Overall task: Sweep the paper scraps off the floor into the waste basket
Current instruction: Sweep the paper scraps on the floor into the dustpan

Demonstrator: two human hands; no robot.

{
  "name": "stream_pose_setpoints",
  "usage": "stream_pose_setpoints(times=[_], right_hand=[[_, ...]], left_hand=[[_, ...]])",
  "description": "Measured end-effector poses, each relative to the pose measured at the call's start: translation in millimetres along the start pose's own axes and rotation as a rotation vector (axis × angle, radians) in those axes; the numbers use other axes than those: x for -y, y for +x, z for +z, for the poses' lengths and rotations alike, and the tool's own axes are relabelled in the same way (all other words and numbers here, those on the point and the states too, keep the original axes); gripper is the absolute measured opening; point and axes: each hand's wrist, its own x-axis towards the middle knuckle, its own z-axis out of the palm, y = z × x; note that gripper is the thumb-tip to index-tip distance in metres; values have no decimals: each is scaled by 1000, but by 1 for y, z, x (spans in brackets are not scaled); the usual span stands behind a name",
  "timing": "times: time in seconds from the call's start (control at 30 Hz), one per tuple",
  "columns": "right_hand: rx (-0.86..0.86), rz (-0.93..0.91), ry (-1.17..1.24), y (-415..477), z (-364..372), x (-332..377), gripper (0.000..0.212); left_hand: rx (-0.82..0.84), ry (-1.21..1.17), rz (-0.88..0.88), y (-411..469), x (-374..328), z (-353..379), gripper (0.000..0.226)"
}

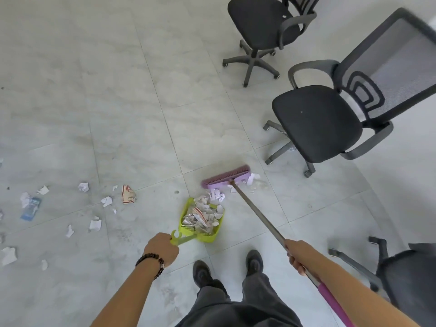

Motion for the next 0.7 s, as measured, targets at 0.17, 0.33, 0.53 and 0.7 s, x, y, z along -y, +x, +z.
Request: stream_pose_setpoints(times=[0.17, 0.33, 0.53, 0.7], right_hand=[[-44, -23, 109, 6, -1, 10, 15], [-25, 47, 255, 27, 3, 48, 27], [78, -62, 120, -3, 54, 61, 27], [238, -48, -4, -39, 71, 36, 35]], left_hand=[[-20, 151, 39, 6, 12, -6, 17], [-53, 174, 40, 14, 24, -3, 13], [-68, 213, 27, 26, 31, -13, 14], [-45, 221, 9, 34, 33, -21, 19]])
